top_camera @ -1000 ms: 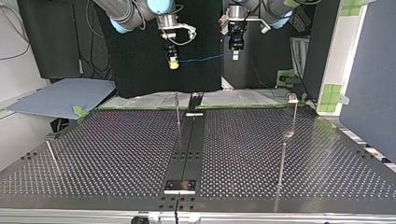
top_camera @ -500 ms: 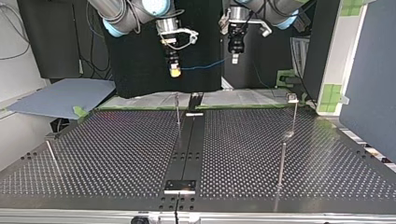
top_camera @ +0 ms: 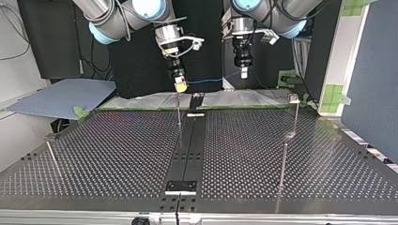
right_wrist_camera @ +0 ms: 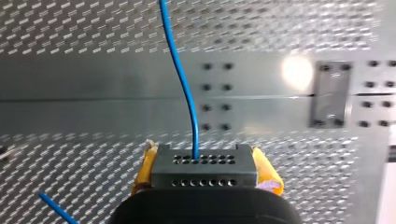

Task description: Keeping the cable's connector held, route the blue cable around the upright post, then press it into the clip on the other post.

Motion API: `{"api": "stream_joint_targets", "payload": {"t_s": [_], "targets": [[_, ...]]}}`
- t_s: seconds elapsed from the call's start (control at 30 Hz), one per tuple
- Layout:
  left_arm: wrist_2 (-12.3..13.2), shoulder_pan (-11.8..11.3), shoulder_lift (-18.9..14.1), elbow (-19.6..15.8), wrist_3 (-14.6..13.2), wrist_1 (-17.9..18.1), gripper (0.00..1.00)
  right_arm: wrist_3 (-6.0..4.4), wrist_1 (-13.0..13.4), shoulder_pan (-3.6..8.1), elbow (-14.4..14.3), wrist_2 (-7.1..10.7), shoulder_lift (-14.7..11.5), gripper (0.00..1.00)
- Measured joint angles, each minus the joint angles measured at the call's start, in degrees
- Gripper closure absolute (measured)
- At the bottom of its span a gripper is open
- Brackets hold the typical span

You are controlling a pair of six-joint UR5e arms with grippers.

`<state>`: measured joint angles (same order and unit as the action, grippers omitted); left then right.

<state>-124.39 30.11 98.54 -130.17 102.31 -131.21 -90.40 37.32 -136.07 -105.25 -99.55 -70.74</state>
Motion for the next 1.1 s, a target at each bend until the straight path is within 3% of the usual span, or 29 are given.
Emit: {"api": "stream_joint_targets", "payload": {"t_s": [0.27,0.67,1.1], "targets": [[-1.8,-1.5,-4.2,4.2,2.4,-4.2,1.00,-0.81,-3.7,0.77,3.7,1.18,-0.8,1.00],[-2.1,-3.8,-9.9,9.9,2.1,-9.9,1.00,-1.89,-8.8,1.75,9.1,3.39,-0.6,1.00],[-1.3,-6.2,-17.2,17.2,0.6,-17.2,1.00,-2.07,-14.1,2.15,16.8,6.76,-0.6,1.00]]}}
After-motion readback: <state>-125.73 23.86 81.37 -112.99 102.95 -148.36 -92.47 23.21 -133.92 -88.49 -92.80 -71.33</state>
